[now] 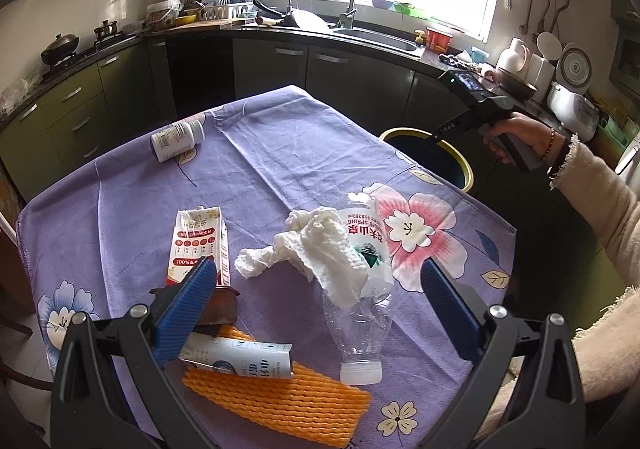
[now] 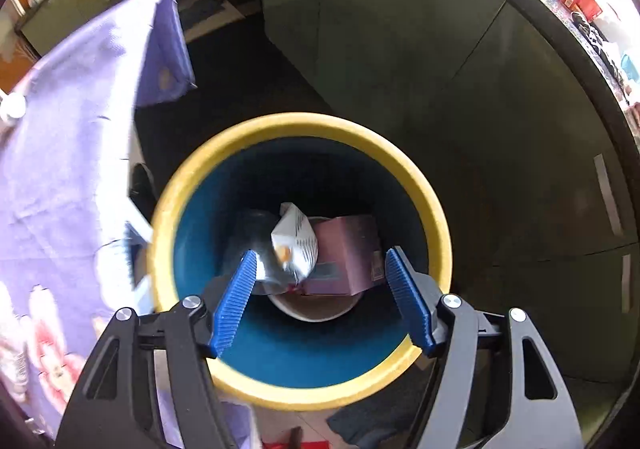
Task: Collect trash
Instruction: 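Carry the snack wrapper over the bin with the right tool and release, then grasp the red-and-white milk carton with the left tool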
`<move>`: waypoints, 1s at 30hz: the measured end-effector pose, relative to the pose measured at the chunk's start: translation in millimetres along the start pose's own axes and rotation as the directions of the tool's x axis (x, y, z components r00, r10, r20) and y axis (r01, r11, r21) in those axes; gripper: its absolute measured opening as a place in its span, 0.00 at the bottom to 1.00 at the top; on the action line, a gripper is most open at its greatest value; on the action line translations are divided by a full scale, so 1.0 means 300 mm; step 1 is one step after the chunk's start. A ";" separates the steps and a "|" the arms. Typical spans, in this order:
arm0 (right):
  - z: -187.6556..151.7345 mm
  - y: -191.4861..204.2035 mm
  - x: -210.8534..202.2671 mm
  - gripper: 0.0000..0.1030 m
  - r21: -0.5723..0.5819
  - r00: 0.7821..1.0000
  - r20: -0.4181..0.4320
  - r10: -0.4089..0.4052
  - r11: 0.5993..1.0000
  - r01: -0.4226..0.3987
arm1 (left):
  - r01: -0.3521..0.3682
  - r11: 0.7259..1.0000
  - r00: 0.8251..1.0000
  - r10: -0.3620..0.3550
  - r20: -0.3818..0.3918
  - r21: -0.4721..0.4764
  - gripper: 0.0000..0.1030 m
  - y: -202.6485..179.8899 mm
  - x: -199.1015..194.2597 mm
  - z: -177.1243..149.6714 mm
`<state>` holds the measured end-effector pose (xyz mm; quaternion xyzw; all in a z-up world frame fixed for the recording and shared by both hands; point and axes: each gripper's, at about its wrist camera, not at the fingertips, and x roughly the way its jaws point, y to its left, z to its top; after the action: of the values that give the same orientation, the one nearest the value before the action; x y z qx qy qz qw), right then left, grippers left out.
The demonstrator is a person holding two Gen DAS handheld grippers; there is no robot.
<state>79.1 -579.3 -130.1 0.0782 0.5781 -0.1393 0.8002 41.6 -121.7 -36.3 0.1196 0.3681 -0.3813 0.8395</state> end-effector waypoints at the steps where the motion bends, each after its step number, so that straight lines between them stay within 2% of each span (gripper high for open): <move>1: -0.017 0.003 -0.026 0.65 -0.006 1.000 0.020 0.007 1.000 -0.006 | -0.008 1.000 1.000 0.008 -0.011 0.000 0.94 0.009 0.010 0.003; 6: -0.077 0.022 -0.101 0.65 -0.025 0.998 0.057 0.041 0.999 -0.040 | -0.065 0.998 0.992 0.065 -0.107 -0.001 0.94 0.087 0.089 0.035; 9: -0.099 0.062 -0.141 0.65 -0.039 0.997 0.065 0.050 0.998 -0.047 | -0.067 0.998 0.981 0.062 -0.183 -0.019 0.94 0.153 0.156 0.075; 10: -0.065 0.099 -0.118 0.65 -0.044 0.996 0.065 0.054 0.998 -0.051 | -0.074 0.997 0.976 0.066 -0.207 -0.027 0.94 0.176 0.178 0.087; 15: -0.071 0.155 -0.112 0.65 -0.070 0.995 0.063 0.082 0.995 -0.078 | -0.089 0.987 0.943 0.041 -0.329 -0.132 0.94 0.296 0.294 0.133; 18: -0.076 0.178 -0.104 0.65 -0.083 0.995 0.054 0.089 0.993 -0.085 | -0.106 0.984 0.913 0.040 -0.406 -0.140 0.93 0.317 0.358 0.124; 20: -0.075 0.190 -0.105 0.65 -0.090 0.994 0.054 0.094 0.992 -0.089 | -0.123 0.982 0.894 0.046 -0.445 -0.145 0.87 0.325 0.388 0.114; 24: -0.071 0.196 -0.102 0.65 -0.101 0.993 0.056 0.106 0.990 -0.100 | -0.147 0.981 0.876 0.068 -0.477 -0.130 0.72 0.326 0.407 0.109; 30: -0.070 0.202 -0.102 0.65 -0.107 0.991 0.057 0.118 0.988 -0.112 | -0.170 0.981 0.854 0.097 -0.511 -0.098 0.71 0.310 0.434 0.108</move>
<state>70.1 -511.7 -110.1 0.0652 0.5537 -0.0651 0.8276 183.5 -145.9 -113.4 0.1813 0.5912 -0.2507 0.7449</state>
